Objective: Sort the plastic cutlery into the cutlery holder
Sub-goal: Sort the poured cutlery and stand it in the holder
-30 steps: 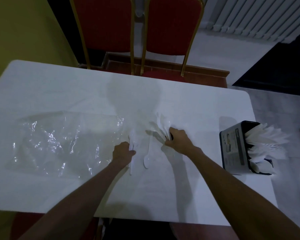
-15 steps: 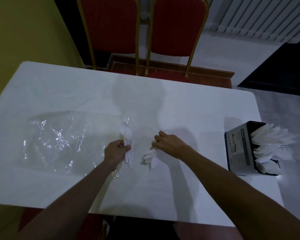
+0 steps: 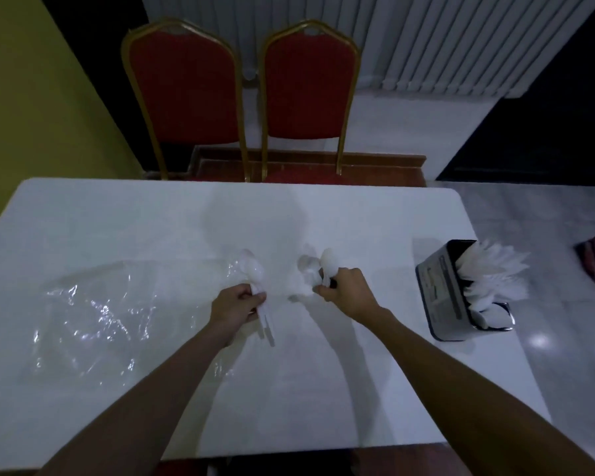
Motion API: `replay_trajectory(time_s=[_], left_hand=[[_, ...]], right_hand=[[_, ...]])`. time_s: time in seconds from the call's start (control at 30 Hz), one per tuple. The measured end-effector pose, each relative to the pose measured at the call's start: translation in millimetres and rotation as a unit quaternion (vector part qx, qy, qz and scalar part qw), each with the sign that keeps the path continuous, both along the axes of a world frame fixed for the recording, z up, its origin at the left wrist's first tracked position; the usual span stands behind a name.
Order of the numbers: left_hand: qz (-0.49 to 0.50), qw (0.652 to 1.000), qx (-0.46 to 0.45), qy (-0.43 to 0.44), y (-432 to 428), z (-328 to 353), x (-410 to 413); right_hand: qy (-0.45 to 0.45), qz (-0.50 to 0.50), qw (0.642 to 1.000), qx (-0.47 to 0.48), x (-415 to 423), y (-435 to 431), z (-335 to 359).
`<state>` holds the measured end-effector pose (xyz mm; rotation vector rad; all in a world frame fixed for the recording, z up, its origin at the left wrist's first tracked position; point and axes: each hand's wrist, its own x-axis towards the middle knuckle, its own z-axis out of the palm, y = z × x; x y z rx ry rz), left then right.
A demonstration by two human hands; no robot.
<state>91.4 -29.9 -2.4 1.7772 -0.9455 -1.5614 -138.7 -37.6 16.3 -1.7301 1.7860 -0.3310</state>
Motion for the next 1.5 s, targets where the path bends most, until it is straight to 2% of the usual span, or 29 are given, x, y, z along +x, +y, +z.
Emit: replay_trajectory(time_s=[0.1, 0.27, 0.4, 0.5, 0.63, 0.73, 0.87, 1.1, 1.27, 1.5], left_hand=[[-0.026, 0.999, -0.031, 0.015, -12, 20, -35], [-0.098, 0.989, -0.084, 0.074, -29, 58, -111], [-0.159, 0.971, -0.11, 0.141, -21, 88, -178], [-0.196, 0.96, -0.117, 0.162, -7, 93, -218], [-0.213, 0.956, -0.123, 0.16, 12, 88, -257], [-0.217, 0.958, -0.141, 0.126, 19, 84, -275], [-0.216, 0.959, -0.16, 0.092, 21, 78, -285], [-0.207, 0.962, -0.168, 0.057, 24, 74, -294], [-0.214, 0.961, -0.17, 0.051, 27, 76, -300], [-0.251, 0.947, -0.201, 0.004, 33, 77, -307]], right_hand=[[-0.101, -0.091, 0.99, -0.026, -19, 14, 30], [-0.171, -0.175, 0.967, -0.079, -76, 34, 88], [-0.178, -0.219, 0.952, -0.119, -131, 61, 128], [-0.147, -0.259, 0.945, -0.136, -178, 86, 141], [-0.169, -0.341, 0.91, -0.164, -235, 119, 135], [-0.166, -0.384, 0.892, -0.169, -264, 140, 124], [-0.131, -0.382, 0.902, -0.149, -278, 142, 99], [-0.197, -0.362, 0.901, -0.135, -275, 125, 61], [-0.166, -0.322, 0.927, -0.099, -273, 123, 52], [-0.212, -0.34, 0.912, -0.086, -278, 125, 49]])
